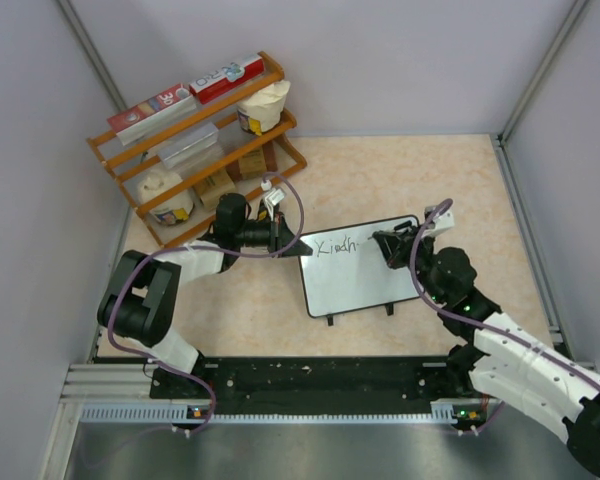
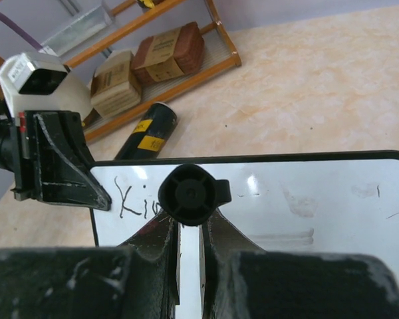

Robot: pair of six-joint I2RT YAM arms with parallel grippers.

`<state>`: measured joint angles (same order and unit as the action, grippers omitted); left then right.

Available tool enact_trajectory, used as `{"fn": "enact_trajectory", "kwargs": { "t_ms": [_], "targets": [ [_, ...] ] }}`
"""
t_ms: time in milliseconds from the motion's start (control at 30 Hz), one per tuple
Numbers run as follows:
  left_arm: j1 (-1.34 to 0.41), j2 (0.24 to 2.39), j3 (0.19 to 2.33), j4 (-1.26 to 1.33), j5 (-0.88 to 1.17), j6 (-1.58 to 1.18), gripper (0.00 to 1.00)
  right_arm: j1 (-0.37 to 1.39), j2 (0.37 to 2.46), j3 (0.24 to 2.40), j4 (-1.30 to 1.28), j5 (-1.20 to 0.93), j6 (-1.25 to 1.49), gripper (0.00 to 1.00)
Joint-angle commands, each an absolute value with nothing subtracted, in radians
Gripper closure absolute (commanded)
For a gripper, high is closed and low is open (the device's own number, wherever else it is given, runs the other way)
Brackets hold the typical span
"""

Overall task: Write a sentence on the whiteboard
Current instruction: Write on the whiteboard with the whiteboard.

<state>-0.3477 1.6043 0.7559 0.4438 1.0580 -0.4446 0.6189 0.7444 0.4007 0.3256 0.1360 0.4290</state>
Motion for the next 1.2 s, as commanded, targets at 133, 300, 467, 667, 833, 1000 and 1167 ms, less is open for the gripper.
{"fn": "enact_trajectory", "kwargs": {
  "t_ms": [133,300,467,667,833,1000,1167],
  "targets": [
    [-0.353,1.634,0.753,0.387,1.014,-0.314,1.00,0.623,0.830,0.419,0.403,0.163,0.440,1.00],
    [-0.353,1.635,0.752,0.385,1.014,-0.314,1.00,0.623,0.825,0.394,0.422,0.190,0.442,1.00],
    [-0.353,1.635,0.752,0.385,1.014,-0.313,1.00,0.623,0.834,0.406,0.397,0.206,0.434,1.00],
    [-0.353,1.640,0.753,0.385,1.014,-0.313,1.00,0.623,0.850,0.416,0.379,0.204,0.430,1.00],
    [-0.353,1.635,0.752,0.385,1.015,-0.313,1.00,0.621,0.851,0.428,0.345,0.236,0.425,1.00],
    [-0.353,1.634,0.752,0.385,1.015,-0.311,1.00,0.600,0.830,0.428,0.328,0.261,0.431,1.00],
    [-0.353,1.635,0.752,0.387,1.019,-0.311,1.00,0.597,0.825,0.433,0.330,0.272,0.442,1.00]
  ]
}}
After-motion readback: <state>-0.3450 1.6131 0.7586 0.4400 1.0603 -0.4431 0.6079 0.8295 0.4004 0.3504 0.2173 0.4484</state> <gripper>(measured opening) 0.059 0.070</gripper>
